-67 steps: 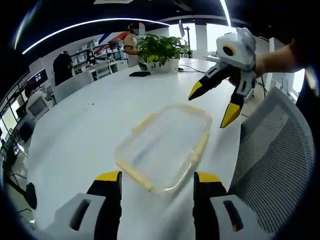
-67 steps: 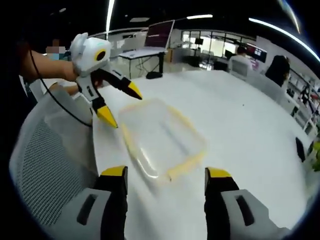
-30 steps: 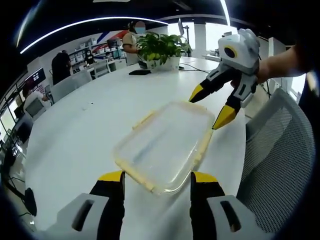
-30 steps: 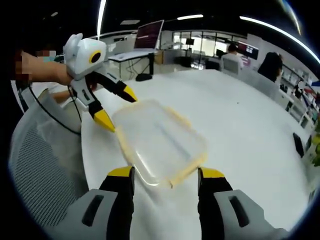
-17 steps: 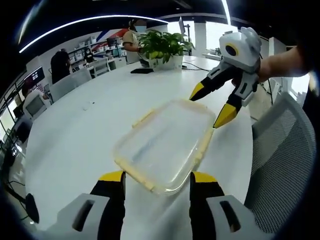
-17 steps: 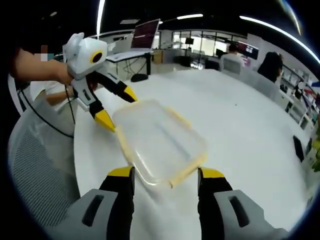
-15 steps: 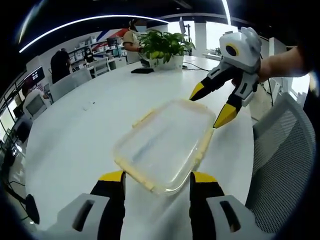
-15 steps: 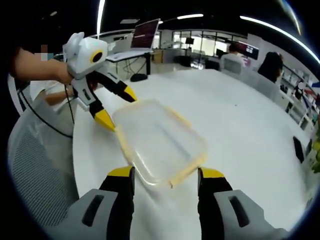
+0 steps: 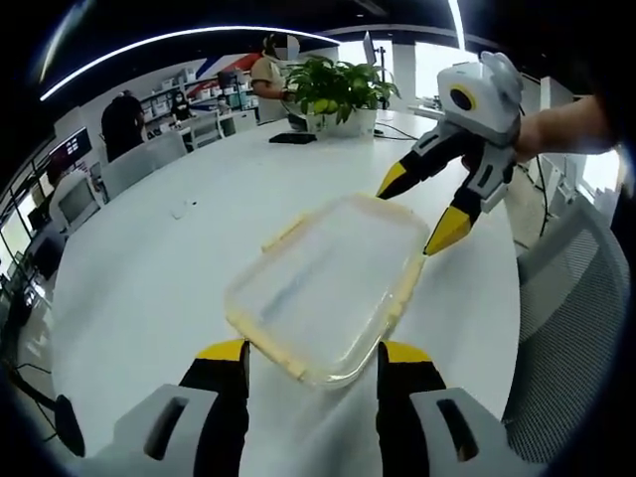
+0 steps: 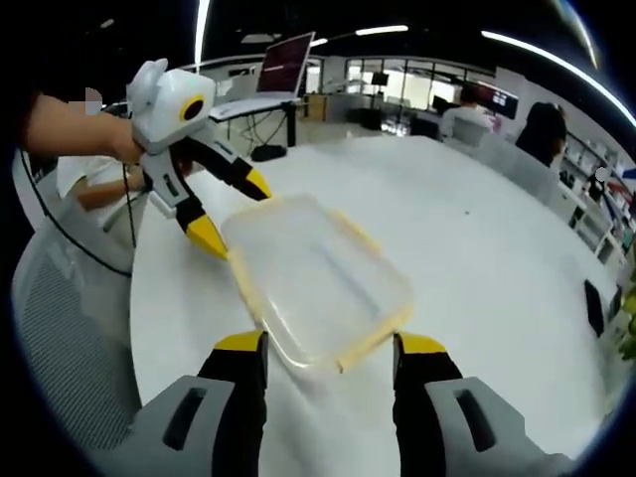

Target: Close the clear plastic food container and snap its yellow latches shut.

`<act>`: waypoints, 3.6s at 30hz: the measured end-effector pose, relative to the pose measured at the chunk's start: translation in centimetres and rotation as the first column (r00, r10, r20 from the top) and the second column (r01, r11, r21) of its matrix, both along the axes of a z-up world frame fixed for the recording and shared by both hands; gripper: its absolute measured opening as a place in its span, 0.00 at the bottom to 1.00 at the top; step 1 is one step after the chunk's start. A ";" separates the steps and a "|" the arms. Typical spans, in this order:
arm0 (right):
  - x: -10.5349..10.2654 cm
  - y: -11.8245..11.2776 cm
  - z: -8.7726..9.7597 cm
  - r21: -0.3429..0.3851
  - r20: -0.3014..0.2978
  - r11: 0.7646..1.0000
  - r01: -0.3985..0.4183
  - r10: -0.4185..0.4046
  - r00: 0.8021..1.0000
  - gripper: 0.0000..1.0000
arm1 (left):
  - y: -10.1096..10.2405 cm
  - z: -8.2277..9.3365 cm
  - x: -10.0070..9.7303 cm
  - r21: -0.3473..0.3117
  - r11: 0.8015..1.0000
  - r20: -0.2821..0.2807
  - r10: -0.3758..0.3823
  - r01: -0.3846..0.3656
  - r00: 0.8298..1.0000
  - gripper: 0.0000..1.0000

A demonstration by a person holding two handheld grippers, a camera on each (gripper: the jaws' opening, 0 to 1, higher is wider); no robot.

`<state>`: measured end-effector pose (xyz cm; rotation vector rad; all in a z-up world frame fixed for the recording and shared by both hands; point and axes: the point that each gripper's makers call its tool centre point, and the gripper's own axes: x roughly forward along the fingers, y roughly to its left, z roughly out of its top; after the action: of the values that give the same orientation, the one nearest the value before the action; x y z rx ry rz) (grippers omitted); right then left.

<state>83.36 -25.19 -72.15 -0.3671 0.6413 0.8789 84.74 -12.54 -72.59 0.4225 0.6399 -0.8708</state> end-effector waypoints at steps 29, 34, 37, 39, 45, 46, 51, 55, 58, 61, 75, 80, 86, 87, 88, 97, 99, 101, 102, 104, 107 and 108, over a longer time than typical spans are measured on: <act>-1.6 -0.8 0.5 0.050 -0.014 0.998 0.040 -0.040 0.999 0.64 | 1.6 0.8 -1.3 -0.050 0.996 -0.005 0.068 -0.068 0.998 0.54; -2.7 -1.6 1.3 0.076 0.001 0.995 0.065 -0.065 0.998 0.67 | 2.4 1.5 -2.5 -0.077 0.993 0.005 0.094 -0.093 0.996 0.58; -3.4 -2.2 1.6 0.089 0.017 0.993 0.077 -0.079 0.997 0.69 | 2.7 1.8 -3.3 -0.082 0.992 0.017 0.097 -0.095 0.995 0.60; -3.8 -2.6 1.9 0.101 0.021 0.991 0.092 -0.094 0.995 0.71 | 2.8 2.0 -3.8 -0.084 0.992 0.024 0.098 -0.096 0.995 0.62; -5.2 -3.4 2.3 0.132 0.032 0.983 0.124 -0.129 0.991 0.76 | 3.1 2.3 -5.5 -0.095 0.990 0.041 0.106 -0.102 0.993 0.66; -5.6 -3.6 2.3 0.130 0.027 0.982 0.134 -0.138 0.990 0.76 | 3.1 2.4 -5.8 -0.097 0.990 0.040 0.109 -0.105 0.993 0.66; -6.8 -4.2 2.6 0.147 0.028 0.977 0.157 -0.163 0.986 0.78 | 3.4 2.4 -7.3 -0.105 0.988 0.037 0.120 -0.115 0.992 0.70; -7.7 -4.4 3.0 0.147 0.045 0.977 0.157 -0.166 0.985 0.81 | 3.9 2.6 -8.2 -0.109 0.985 0.038 0.135 -0.130 0.990 0.72; -8.2 -4.6 3.2 0.152 0.056 0.976 0.155 -0.165 0.985 0.83 | 4.2 3.0 -8.7 -0.120 0.982 0.045 0.155 -0.149 0.987 0.74; -8.7 -4.9 3.5 0.162 0.064 0.973 0.165 -0.177 0.982 0.85 | 4.3 3.1 -9.4 -0.117 0.982 0.055 0.154 -0.147 0.986 0.76; -10.7 -5.8 4.0 0.175 0.076 0.969 0.176 -0.192 0.978 0.96 | 5.2 4.2 -10.9 -0.158 0.972 0.054 0.185 -0.175 0.981 0.88; -11.0 -5.9 4.3 0.181 0.080 0.969 0.171 -0.188 0.979 0.99 | 5.4 4.6 -11.0 -0.179 0.967 0.060 0.197 -0.184 0.979 0.98; -11.1 -6.3 4.3 0.174 0.084 0.970 0.171 -0.187 0.979 1.00 | 5.3 5.0 -11.2 -0.203 0.963 0.068 0.194 -0.177 0.979 0.99; -11.1 -6.4 4.3 0.173 0.084 0.970 0.171 -0.188 0.979 1.00 | 5.3 5.0 -11.2 -0.197 0.964 0.071 0.193 -0.176 0.979 0.99; -11.2 -6.4 4.4 0.174 0.083 0.970 0.171 -0.187 0.979 1.00 | 5.4 4.9 -11.3 -0.189 0.966 0.074 0.192 -0.176 0.979 0.99; -11.4 -6.4 4.3 0.165 0.085 0.972 0.165 -0.181 0.980 1.00 | 5.4 4.6 -11.3 -0.189 0.966 0.070 0.194 -0.178 0.978 0.99; -11.4 -6.3 4.3 0.166 0.083 0.972 0.165 -0.180 0.980 1.00 | 5.4 4.5 -11.3 -0.193 0.965 0.068 0.196 -0.180 0.978 0.99; -11.5 -6.3 4.2 0.165 0.082 0.973 0.162 -0.178 0.981 1.00 | 5.4 4.5 -11.3 -0.190 0.965 0.067 0.197 -0.181 0.978 0.99; -11.5 -6.3 4.2 0.164 0.082 0.973 0.162 -0.177 0.981 1.00 | 5.4 4.4 -11.3 -0.189 0.965 0.066 0.197 -0.181 0.978 0.99; -11.5 -6.3 4.2 0.162 0.082 0.973 0.162 -0.177 0.981 1.00 | 5.4 4.4 -11.3 -0.189 0.965 0.067 0.196 -0.180 0.978 0.99; -11.5 -6.3 4.3 0.163 0.085 0.973 0.161 -0.177 0.981 1.00 | 5.5 4.4 -11.2 -0.191 0.965 0.067 0.198 -0.182 0.978 0.99; -11.5 -6.3 4.3 0.163 0.085 0.973 0.161 -0.177 0.981 1.00 | 5.5 4.4 -11.2 -0.191 0.964 0.067 0.198 -0.182 0.978 0.99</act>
<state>71.88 -31.49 -67.83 -0.2106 0.5008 0.7373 73.54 -7.05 -68.15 0.2255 0.5064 -0.7170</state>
